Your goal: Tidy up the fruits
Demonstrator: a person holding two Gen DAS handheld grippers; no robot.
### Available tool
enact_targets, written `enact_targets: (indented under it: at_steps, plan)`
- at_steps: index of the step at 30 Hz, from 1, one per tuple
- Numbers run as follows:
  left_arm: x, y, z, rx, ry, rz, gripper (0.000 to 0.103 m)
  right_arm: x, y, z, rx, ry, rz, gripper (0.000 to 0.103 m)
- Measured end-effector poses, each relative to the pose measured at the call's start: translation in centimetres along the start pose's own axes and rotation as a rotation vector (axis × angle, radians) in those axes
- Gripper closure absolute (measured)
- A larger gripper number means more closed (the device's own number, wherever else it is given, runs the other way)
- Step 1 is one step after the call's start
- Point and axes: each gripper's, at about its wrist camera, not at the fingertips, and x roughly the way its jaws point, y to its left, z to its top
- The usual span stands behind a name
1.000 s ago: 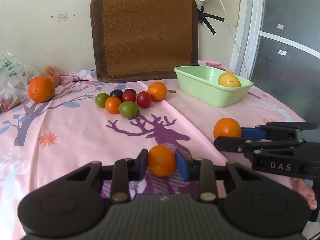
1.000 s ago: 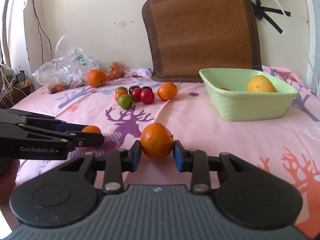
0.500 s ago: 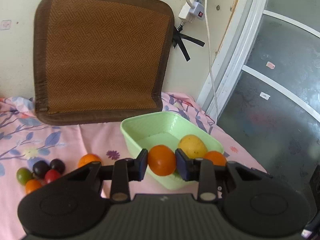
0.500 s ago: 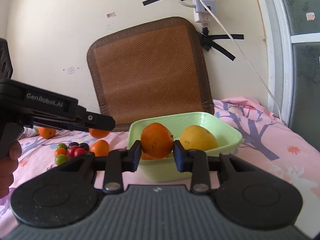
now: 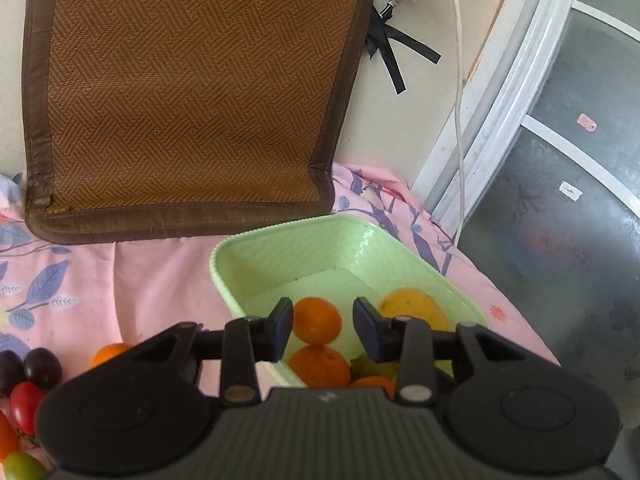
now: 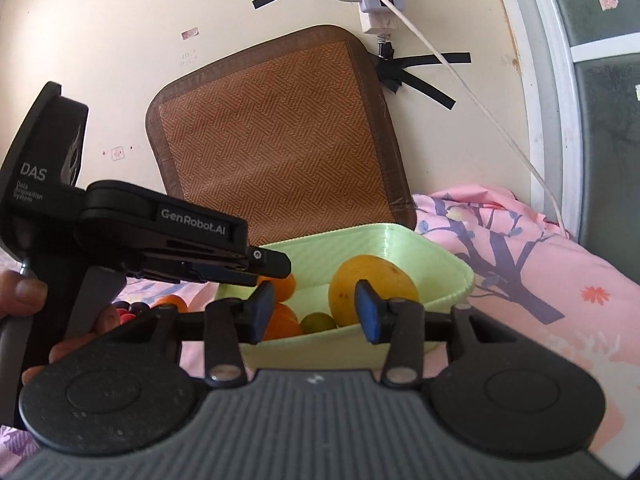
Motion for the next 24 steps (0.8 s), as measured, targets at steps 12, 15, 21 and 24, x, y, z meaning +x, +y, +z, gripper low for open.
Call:
enact_targets:
  at_steps: [12, 15, 21, 24]
  plan:
    - [-7.3, -2.2, -4.3, 0.093, -0.077, 0.145, 0.069, -1.4, -0.2, -0.2, 0.04, -0.023, -0.024, 0.056]
    - [-9.1, -2.7, -6.5, 0.122, -0.072, 0.217, 0.064, -2.5, 0.3, -0.9, 0.061, 0.003, 0.001, 0.056]
    - [-11.7, -2.7, -10.1, 0.134, -0.069, 0.275, 0.064, -5.3, 1.7, -3.2, 0.112, 0.054, -0.002, 0.056]
    - [-12.8, -2.4, -11.7, 0.138, -0.067, 0.289, 0.064, -6.5, 2.4, -4.0, 0.118, 0.068, -0.01, 0.056]
